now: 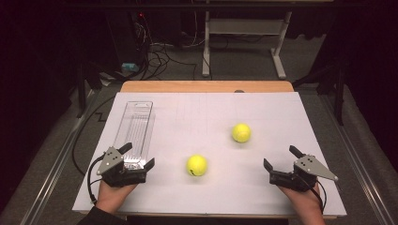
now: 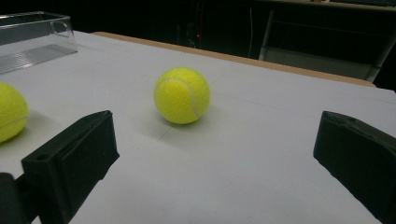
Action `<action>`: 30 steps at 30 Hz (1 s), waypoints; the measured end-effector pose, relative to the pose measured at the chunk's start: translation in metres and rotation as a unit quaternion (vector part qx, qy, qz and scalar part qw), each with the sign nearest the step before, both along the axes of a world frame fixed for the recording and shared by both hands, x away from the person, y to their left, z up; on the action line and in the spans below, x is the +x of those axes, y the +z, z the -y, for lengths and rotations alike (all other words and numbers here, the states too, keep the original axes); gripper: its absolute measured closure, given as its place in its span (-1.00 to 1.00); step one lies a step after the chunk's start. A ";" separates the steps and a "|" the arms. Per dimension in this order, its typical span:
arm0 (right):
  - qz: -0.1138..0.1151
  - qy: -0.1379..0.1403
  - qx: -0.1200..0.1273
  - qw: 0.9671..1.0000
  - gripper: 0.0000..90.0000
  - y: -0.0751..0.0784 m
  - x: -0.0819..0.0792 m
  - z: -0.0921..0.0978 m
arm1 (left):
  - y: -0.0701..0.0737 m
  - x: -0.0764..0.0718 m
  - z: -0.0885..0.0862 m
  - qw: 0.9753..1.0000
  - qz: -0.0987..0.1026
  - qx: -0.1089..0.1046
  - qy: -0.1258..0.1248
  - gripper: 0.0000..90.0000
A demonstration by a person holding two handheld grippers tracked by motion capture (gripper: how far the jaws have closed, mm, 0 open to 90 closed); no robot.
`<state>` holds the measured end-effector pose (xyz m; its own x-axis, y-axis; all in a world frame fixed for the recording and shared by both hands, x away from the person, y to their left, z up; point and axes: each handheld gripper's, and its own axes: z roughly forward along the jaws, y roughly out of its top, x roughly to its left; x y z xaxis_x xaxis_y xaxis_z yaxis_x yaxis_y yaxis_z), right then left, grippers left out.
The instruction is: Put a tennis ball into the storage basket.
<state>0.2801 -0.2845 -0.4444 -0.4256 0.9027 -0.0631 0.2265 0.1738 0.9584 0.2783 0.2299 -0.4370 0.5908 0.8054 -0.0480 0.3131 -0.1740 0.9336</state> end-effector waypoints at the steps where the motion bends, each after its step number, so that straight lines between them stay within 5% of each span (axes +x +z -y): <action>1: 0.000 0.000 0.000 1.000 -1.00 0.000 0.000 0.000 | 0.000 0.000 0.000 1.000 0.000 0.000 0.000 -0.97; 22: -0.007 -0.002 0.004 1.000 -1.00 -0.004 0.002 0.001 | 0.000 0.000 0.006 1.000 -0.009 -0.008 -0.014 -0.97; 30: -0.013 0.001 0.001 1.000 -1.00 -0.005 0.003 -0.001 | 0.004 -0.003 0.023 0.998 -0.028 0.021 -0.046 -0.96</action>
